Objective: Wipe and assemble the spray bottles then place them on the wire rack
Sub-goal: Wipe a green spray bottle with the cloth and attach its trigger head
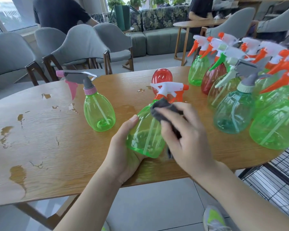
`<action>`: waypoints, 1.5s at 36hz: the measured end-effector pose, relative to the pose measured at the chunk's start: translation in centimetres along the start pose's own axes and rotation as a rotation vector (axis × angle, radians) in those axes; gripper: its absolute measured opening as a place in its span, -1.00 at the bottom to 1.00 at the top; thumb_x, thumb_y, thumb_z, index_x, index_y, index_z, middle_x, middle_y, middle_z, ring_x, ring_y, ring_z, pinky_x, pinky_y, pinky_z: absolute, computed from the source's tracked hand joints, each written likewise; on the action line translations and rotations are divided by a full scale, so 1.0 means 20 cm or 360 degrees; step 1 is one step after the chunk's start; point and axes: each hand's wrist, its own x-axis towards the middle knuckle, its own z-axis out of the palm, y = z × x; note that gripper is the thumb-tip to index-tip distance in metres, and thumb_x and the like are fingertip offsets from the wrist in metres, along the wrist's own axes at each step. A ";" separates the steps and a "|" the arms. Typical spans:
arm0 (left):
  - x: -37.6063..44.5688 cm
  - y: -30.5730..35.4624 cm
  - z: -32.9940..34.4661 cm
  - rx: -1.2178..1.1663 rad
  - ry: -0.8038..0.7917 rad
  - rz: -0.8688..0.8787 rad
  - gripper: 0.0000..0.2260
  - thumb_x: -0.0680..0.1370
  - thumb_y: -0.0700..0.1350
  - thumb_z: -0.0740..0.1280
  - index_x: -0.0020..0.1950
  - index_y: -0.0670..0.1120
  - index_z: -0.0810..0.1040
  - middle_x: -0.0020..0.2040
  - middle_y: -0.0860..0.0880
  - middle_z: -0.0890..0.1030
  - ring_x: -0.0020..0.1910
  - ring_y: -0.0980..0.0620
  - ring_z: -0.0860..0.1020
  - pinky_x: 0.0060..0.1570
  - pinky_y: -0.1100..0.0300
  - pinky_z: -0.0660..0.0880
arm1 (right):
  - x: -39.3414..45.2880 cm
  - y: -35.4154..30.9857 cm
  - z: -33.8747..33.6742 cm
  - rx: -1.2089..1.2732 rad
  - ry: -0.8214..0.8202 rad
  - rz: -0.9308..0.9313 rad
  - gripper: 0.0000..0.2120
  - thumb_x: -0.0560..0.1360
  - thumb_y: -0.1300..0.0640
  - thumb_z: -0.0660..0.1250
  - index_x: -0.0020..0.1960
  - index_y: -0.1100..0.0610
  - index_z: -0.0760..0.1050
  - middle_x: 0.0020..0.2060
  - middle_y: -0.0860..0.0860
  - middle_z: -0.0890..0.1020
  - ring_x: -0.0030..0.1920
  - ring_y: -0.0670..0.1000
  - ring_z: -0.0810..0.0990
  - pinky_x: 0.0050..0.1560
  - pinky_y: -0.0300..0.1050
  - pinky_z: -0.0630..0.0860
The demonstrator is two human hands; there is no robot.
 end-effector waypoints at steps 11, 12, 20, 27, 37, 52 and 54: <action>-0.01 -0.01 -0.01 0.0066 0.0094 0.0026 -0.39 0.57 0.10 0.39 0.55 -0.15 0.39 0.49 -0.38 0.41 0.46 -0.44 0.40 0.31 -0.32 0.41 | -0.02 -0.04 0.00 0.0145 0.0026 0.0150 -0.74 0.64 0.23 0.29 0.28 0.25 0.63 0.13 0.14 0.59 0.15 0.00 0.59 0.19 -0.16 0.52; 0.00 -0.01 0.00 0.0076 0.0118 0.0029 -0.36 0.54 0.09 0.42 0.55 -0.15 0.38 0.49 -0.40 0.39 0.43 -0.45 0.42 0.30 -0.35 0.40 | -0.02 -0.04 0.00 0.0147 0.0024 0.0141 -0.73 0.64 0.23 0.29 0.28 0.25 0.63 0.13 0.14 0.59 0.17 0.01 0.59 0.21 -0.14 0.52; 0.01 -0.02 -0.02 0.0096 0.0093 0.0066 -0.37 0.50 0.06 0.43 0.51 -0.18 0.44 0.43 -0.38 0.47 0.31 -0.36 0.53 0.29 -0.32 0.44 | -0.02 -0.03 -0.02 0.0163 0.0089 0.0199 -0.80 0.61 0.26 0.35 0.20 0.23 0.65 0.10 0.13 0.62 0.14 0.03 0.62 0.18 -0.11 0.54; 0.00 0.01 -0.02 0.0006 0.0029 -0.0044 -0.44 0.54 0.11 0.38 0.40 -0.23 0.44 0.07 -0.24 0.53 0.05 -0.20 0.55 0.08 0.00 0.52 | -0.14 -0.09 0.02 0.0003 -0.0144 -0.0500 -0.83 0.56 0.22 0.40 0.09 0.17 0.74 0.11 0.07 0.52 -0.02 0.12 0.54 0.10 -0.05 0.55; 0.01 0.00 0.01 0.0040 0.0102 0.0122 -0.36 0.49 0.05 0.43 0.47 -0.25 0.42 0.24 -0.31 0.56 0.18 -0.29 0.54 0.12 -0.21 0.51 | 0.00 -0.04 -0.01 -0.0130 0.0026 -0.0082 -0.75 0.66 0.20 0.32 0.27 0.24 0.65 0.09 0.18 0.64 0.09 0.17 0.63 0.24 -0.07 0.52; 0.00 -0.01 0.00 0.0085 0.0151 0.0069 -0.37 0.54 0.05 0.42 0.54 -0.18 0.38 0.48 -0.37 0.42 0.45 -0.44 0.40 0.37 -0.49 0.32 | -0.01 -0.05 0.00 -0.0031 0.0058 0.0191 -0.74 0.65 0.23 0.30 0.29 0.24 0.62 0.09 0.12 0.63 0.11 0.04 0.63 0.15 -0.16 0.55; 0.00 -0.01 0.01 0.0128 0.0116 0.0058 -0.47 0.57 0.03 0.37 0.48 -0.19 0.47 0.43 -0.37 0.49 0.39 -0.39 0.50 0.35 -0.47 0.37 | 0.00 -0.04 0.00 0.0010 0.0076 0.0238 -0.74 0.64 0.25 0.31 0.30 0.23 0.62 0.11 0.10 0.63 0.13 0.01 0.62 0.17 -0.20 0.53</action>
